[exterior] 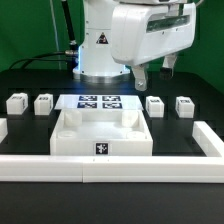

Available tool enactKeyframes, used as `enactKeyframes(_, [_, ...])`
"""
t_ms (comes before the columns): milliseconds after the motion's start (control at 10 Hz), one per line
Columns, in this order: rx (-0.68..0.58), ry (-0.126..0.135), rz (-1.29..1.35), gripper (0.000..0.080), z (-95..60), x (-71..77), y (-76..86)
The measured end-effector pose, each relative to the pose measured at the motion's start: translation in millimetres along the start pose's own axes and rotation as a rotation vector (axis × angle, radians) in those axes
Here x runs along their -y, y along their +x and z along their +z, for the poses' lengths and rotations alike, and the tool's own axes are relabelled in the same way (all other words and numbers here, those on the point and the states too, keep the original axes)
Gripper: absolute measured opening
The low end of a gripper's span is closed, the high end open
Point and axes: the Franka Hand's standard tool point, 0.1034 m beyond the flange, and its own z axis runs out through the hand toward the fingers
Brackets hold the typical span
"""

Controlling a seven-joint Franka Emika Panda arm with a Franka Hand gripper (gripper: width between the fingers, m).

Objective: Assemble square table

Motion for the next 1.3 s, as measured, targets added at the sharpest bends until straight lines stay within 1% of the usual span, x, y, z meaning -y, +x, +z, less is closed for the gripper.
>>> enactKeyframes(1000, [0.001, 0.001, -0.005, 0.065, 0.5, 0.1, -0.1])
enactKeyframes(1100, [0.001, 0.001, -0.032, 0.065, 1.1, 0.7, -2.6])
enactKeyframes(1200, [0.006, 0.005, -0.059, 0.065, 6.5, 9.2, -15.9])
enactKeyframes(1300, [0.017, 0.016, -0.095, 0.065, 15.4, 24.2, -32.0])
